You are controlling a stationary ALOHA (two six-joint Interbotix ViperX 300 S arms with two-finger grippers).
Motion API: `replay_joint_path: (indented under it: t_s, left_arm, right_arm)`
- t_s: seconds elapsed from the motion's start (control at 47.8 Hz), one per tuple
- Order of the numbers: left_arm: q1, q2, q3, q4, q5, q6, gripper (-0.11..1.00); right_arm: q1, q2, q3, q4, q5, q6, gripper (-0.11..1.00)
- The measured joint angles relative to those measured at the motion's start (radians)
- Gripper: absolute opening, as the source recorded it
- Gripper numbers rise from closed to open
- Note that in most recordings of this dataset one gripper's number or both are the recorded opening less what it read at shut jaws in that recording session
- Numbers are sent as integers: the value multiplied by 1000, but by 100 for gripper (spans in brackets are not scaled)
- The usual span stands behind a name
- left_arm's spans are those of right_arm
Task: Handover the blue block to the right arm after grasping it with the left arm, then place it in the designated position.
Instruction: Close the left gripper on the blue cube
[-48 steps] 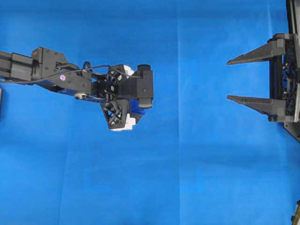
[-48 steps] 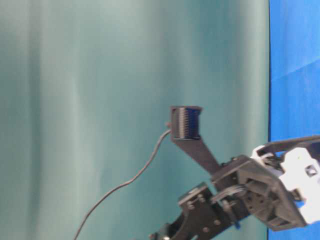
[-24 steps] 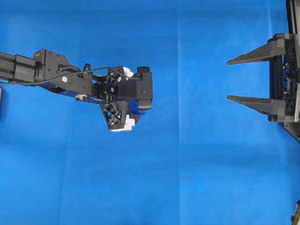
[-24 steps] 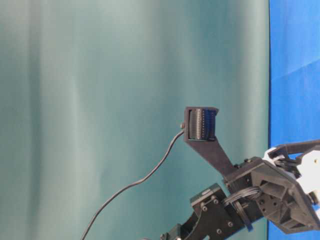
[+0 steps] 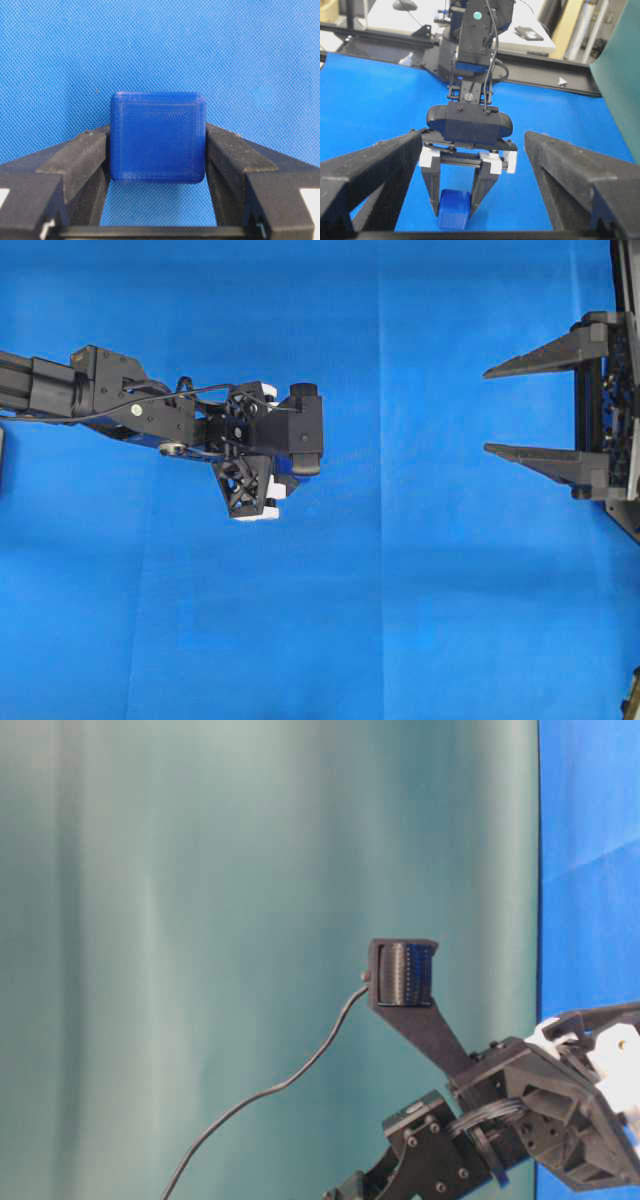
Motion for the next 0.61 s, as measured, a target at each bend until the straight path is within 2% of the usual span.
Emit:
replay_joint_path:
  t_s: [0.335,0.606]
  left_arm:
    - [-2,0,0,2,9,0,48]
    - [-2,-74,-35,2,144,3,48]
  right_arm:
    - [0,2,0,0,0,2,96]
    - [0,2,0,0,0,0,96]
